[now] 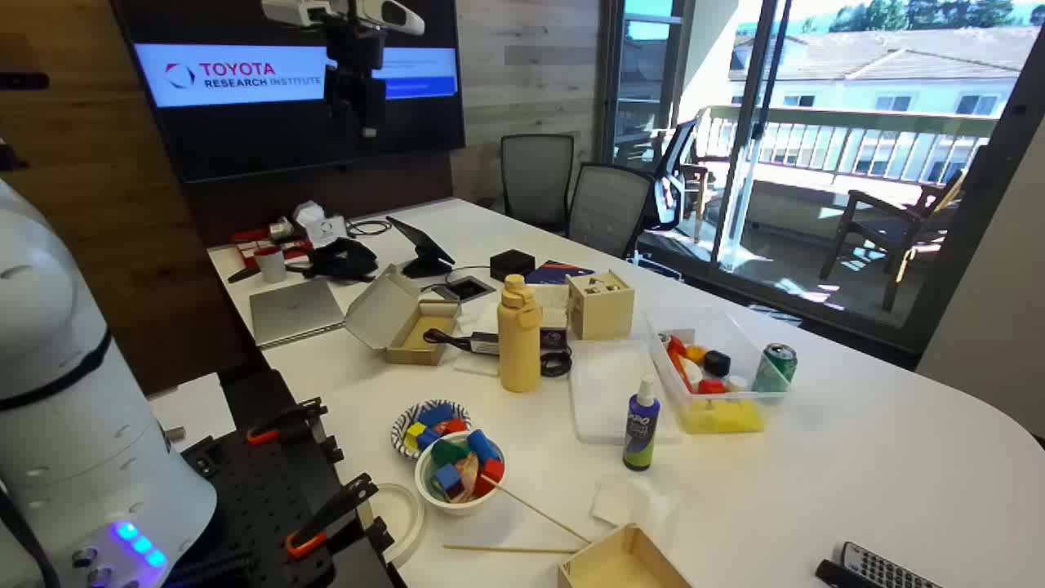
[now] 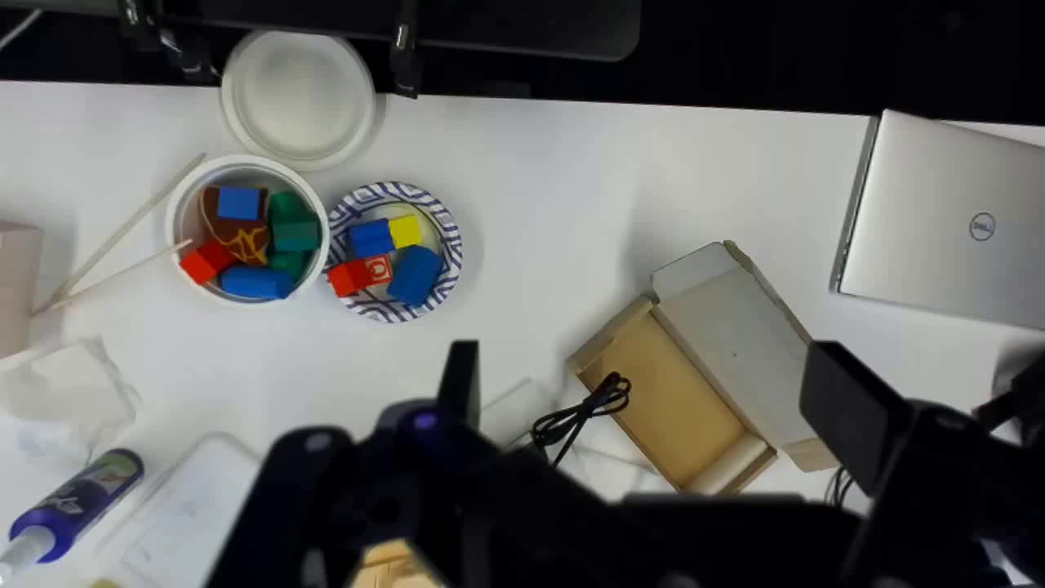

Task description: Turn the bottle's cap to the right

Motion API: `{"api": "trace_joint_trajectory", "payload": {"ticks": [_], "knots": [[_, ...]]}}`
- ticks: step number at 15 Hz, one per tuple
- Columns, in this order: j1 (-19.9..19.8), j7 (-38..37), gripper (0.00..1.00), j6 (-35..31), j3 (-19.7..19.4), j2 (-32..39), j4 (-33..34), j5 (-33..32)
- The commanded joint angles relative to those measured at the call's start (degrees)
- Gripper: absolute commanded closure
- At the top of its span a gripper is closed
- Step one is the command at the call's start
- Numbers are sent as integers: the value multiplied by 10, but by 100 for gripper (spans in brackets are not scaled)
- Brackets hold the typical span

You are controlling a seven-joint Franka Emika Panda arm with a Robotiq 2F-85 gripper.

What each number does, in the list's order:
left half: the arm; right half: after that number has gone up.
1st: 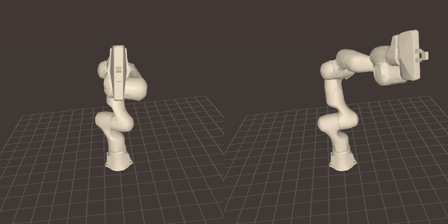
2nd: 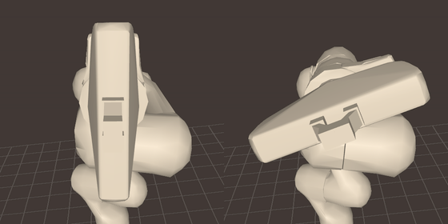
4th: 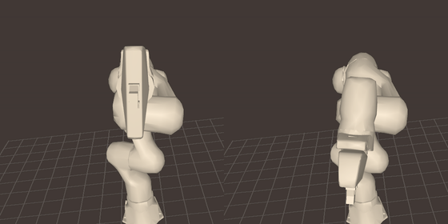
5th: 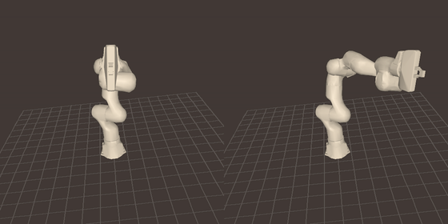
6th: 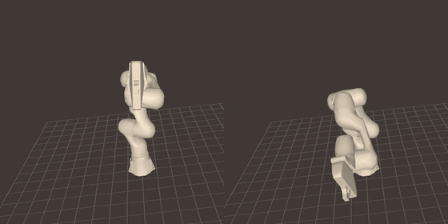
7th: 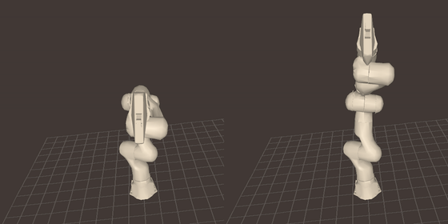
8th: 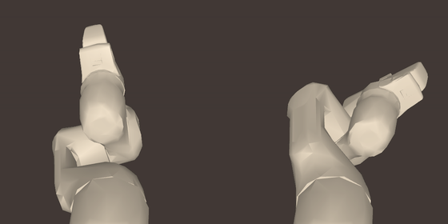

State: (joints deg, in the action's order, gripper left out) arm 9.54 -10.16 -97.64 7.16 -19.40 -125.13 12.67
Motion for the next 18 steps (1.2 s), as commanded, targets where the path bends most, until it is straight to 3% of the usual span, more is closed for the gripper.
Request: {"api": "trace_joint_trajectory", "payload": {"ticks": [1,6,12,18], "knots": [[-8,2,0,2,7,0,1,2],[-8,2,0,2,7,0,1,2],[-41,-47,0,-146,3,119,3,-41],[-40,-106,0,-302,-11,276,34,-90]]}}
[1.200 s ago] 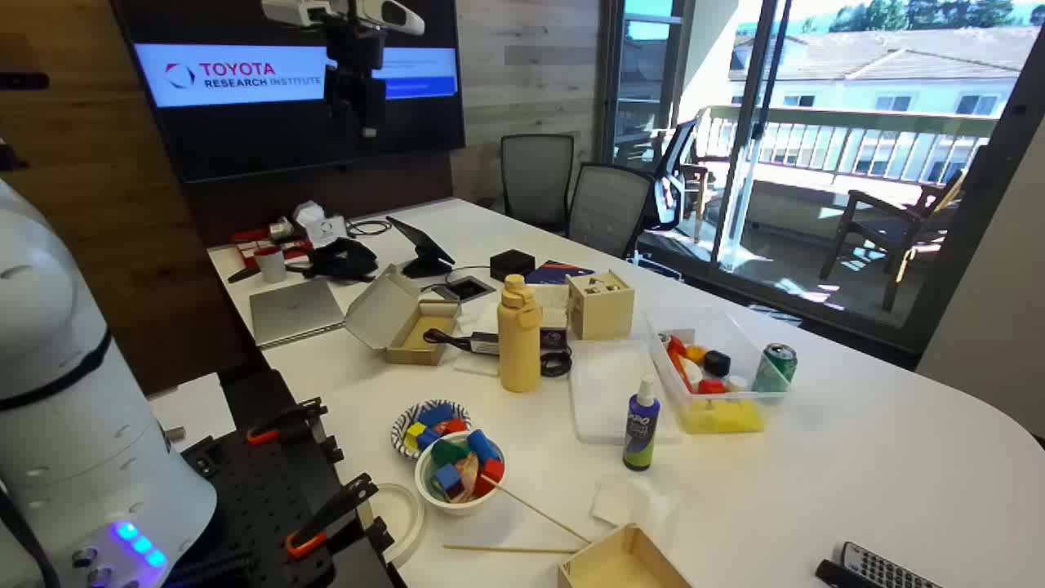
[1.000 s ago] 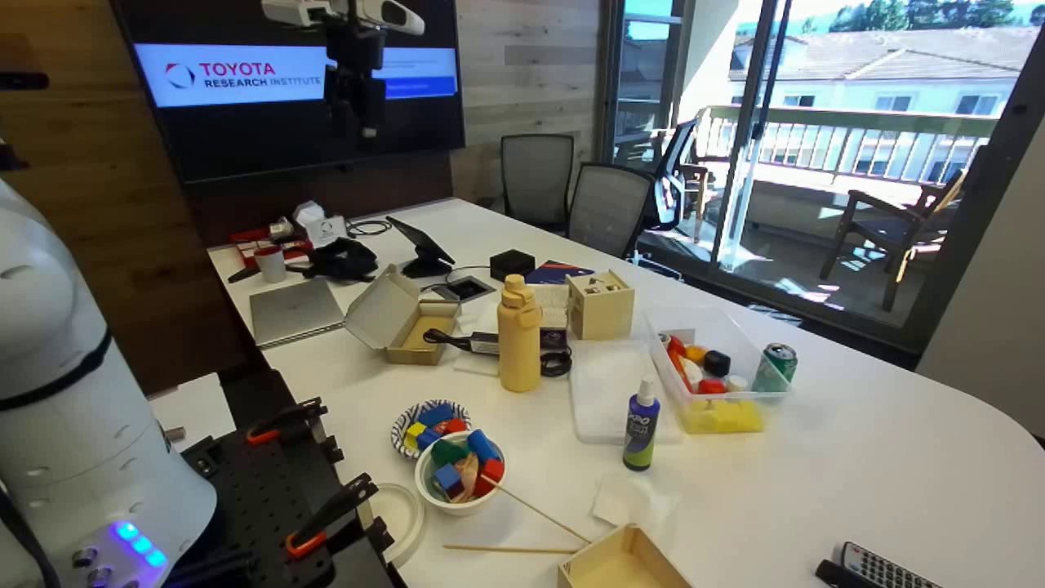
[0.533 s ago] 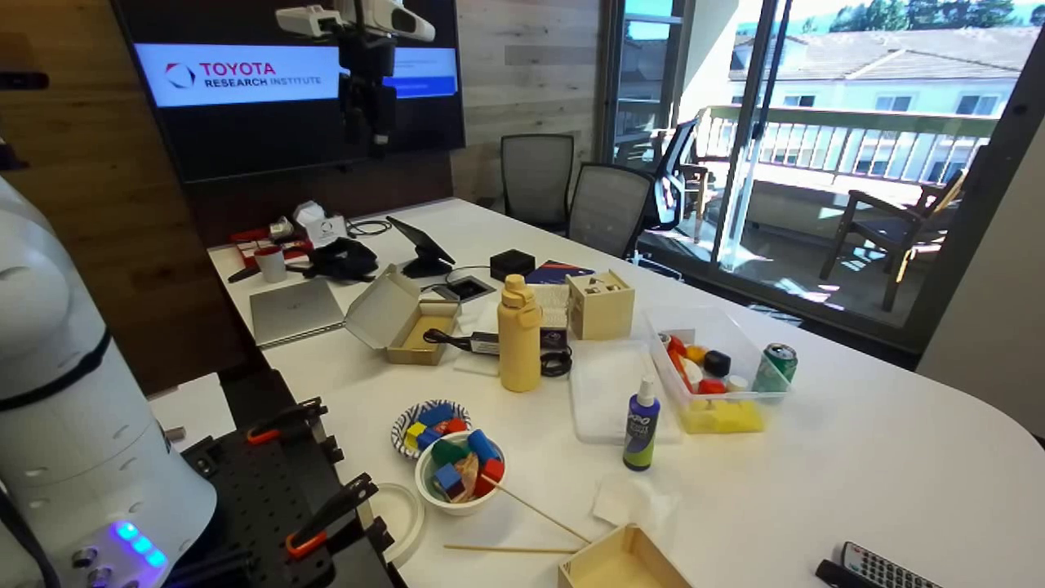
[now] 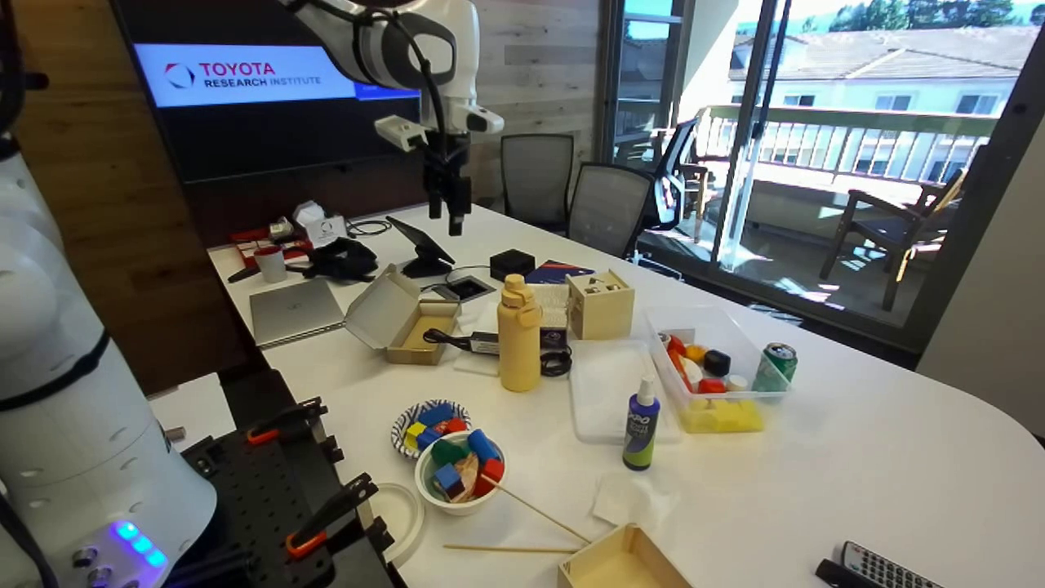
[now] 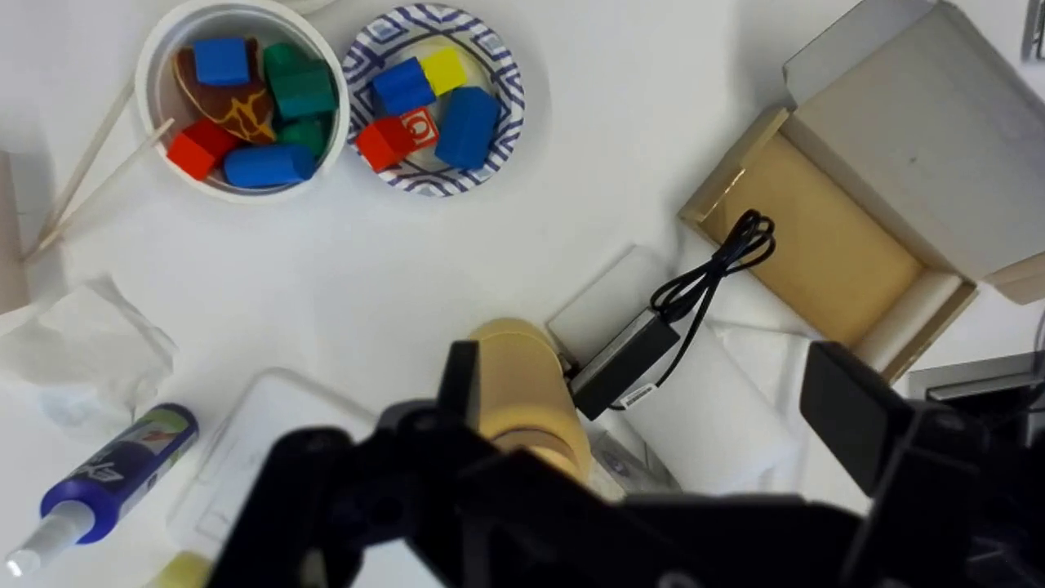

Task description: Turn the bottle's cap to the right

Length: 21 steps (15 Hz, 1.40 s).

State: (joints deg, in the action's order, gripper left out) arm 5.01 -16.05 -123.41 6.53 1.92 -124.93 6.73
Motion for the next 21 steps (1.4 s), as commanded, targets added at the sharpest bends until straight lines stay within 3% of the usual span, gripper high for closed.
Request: {"api": "trace_joint_trajectory", "payload": {"ticks": [1,8,17,18,19,21], "knots": [[9,-68,0,-70,-9,83,37,-50],[46,-163,0,-156,-48,174,83,-121],[69,-163,0,-185,-82,234,136,-117],[70,-162,9,-186,-83,238,139,-116],[73,-163,9,-187,-86,242,143,-117],[74,-162,3,-186,-86,249,148,-114]]}}
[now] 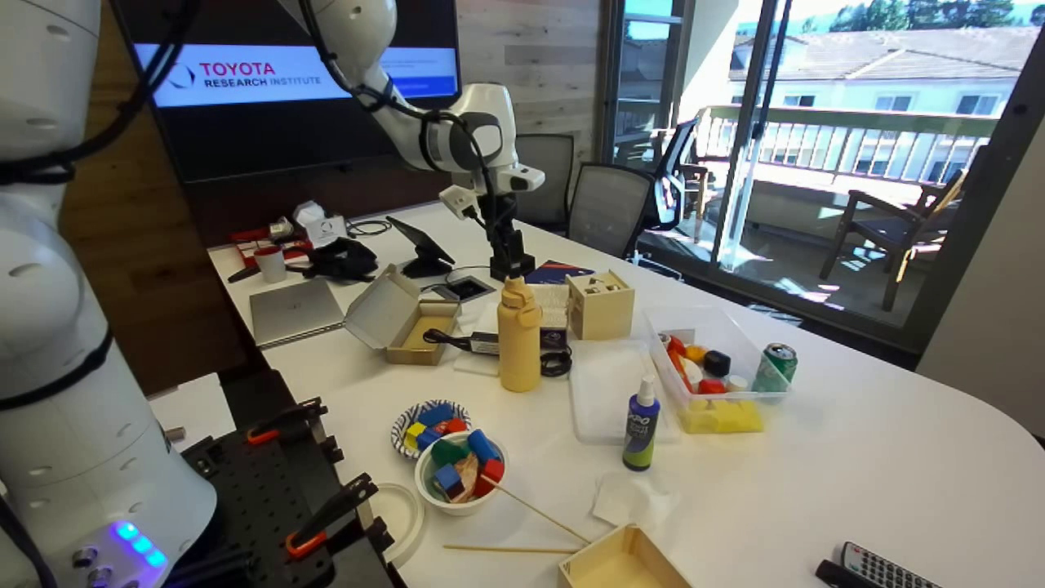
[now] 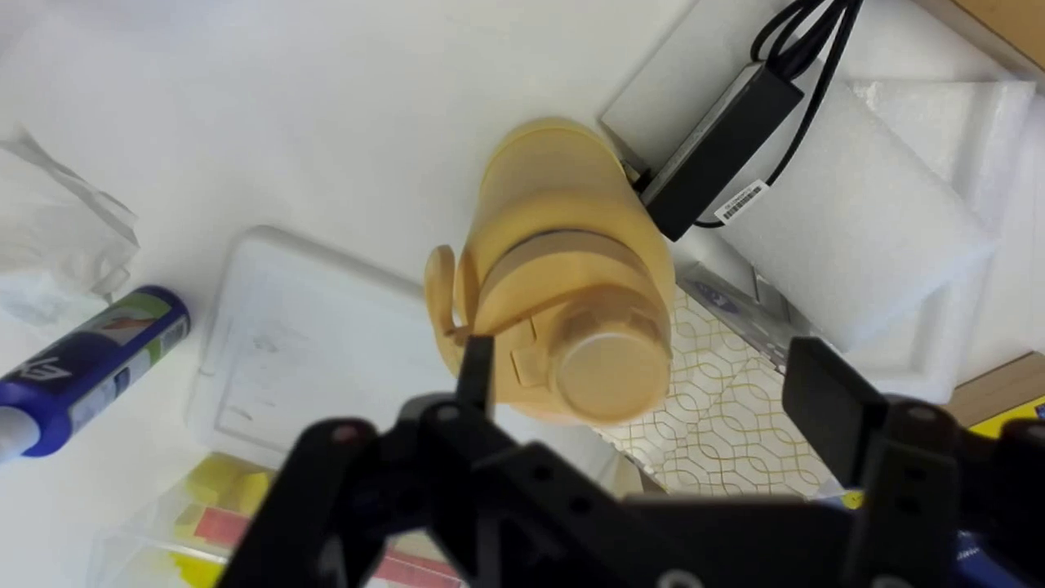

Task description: Turn the bottle's cap to the right

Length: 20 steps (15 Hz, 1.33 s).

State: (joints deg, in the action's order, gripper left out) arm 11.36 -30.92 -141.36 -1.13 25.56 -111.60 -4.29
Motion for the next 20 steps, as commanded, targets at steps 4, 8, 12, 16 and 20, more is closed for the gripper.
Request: {"api": "trace_joint_trajectory", "payload": {"ticks": [4,8,12,16,20], "knots": [[13,-12,0,-8,-14,26,22,-2],[13,-11,28,-7,-17,35,28,-1],[14,-12,58,-7,-21,43,35,-2],[18,-13,80,-1,-23,46,40,-4],[31,-41,80,14,-34,34,33,-8]]}}
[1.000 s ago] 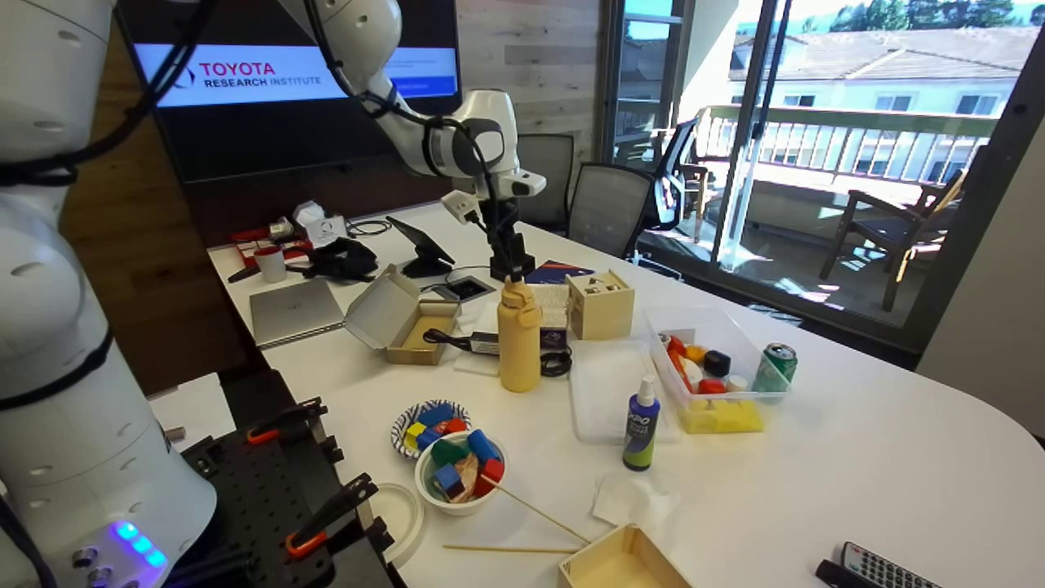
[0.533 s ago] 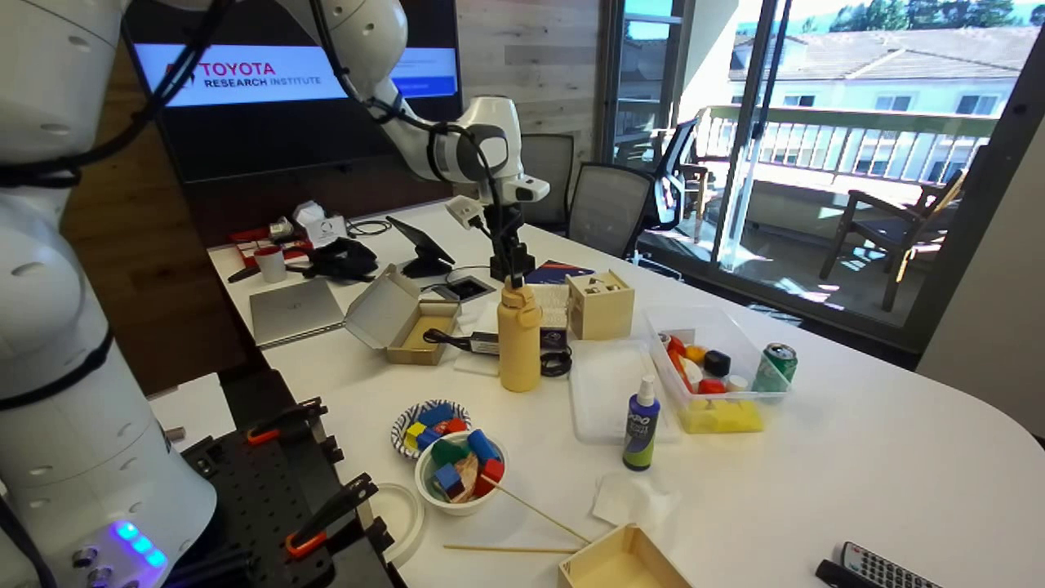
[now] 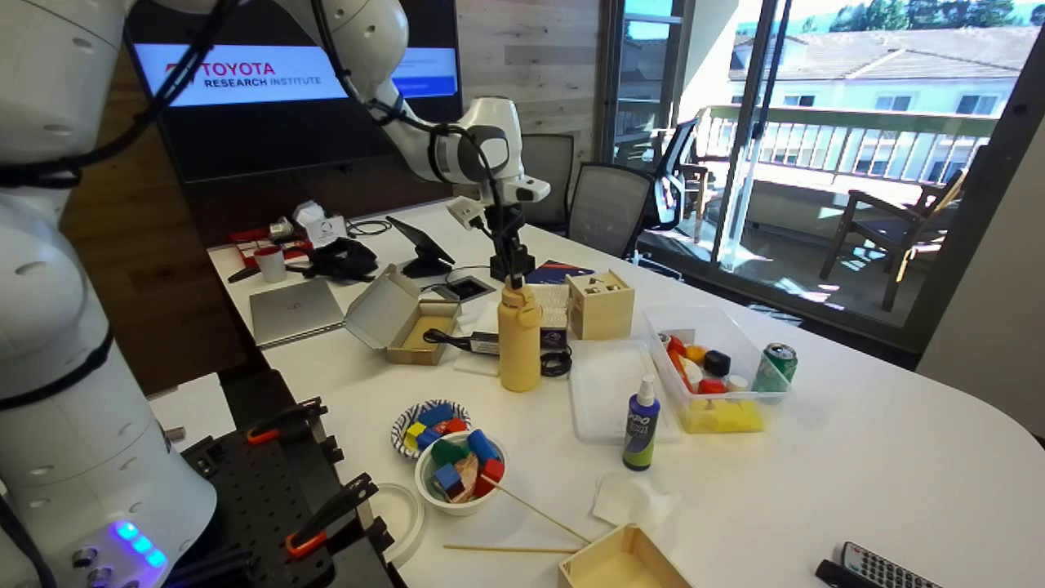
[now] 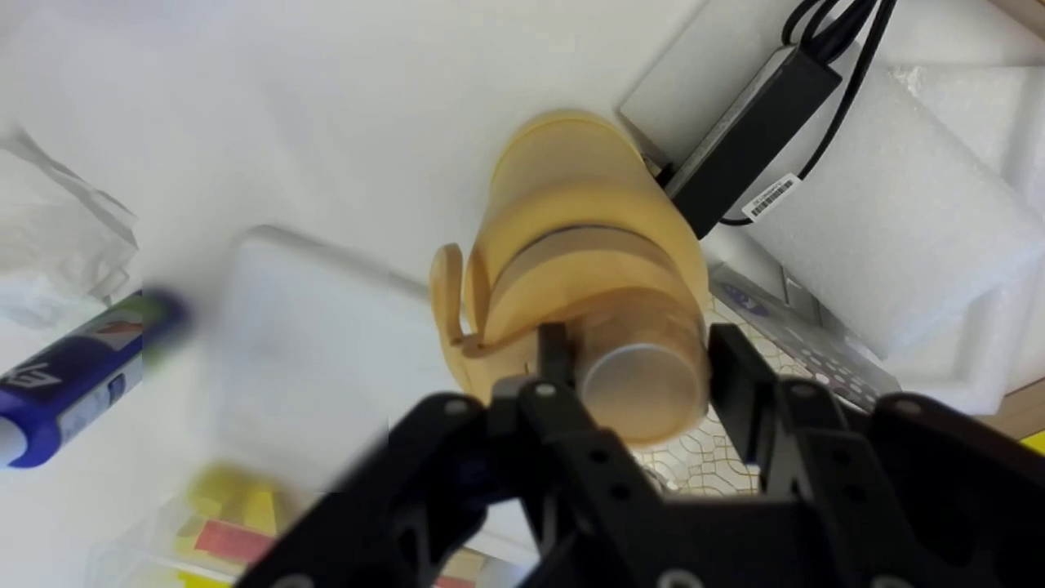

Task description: Turn the bottle's cap to the right

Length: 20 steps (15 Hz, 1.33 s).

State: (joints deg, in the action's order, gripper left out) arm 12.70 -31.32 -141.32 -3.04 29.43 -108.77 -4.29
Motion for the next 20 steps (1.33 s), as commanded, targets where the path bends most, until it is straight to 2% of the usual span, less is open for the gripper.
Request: {"api": "trace_joint_trajectory", "payload": {"ticks": [1,7,11,20], "knots": [[19,-49,80,12,-17,-7,2,-7],[36,-146,80,35,-33,-7,4,-10],[30,-190,80,62,-30,4,19,-3],[17,-283,80,79,-21,33,51,16]]}}
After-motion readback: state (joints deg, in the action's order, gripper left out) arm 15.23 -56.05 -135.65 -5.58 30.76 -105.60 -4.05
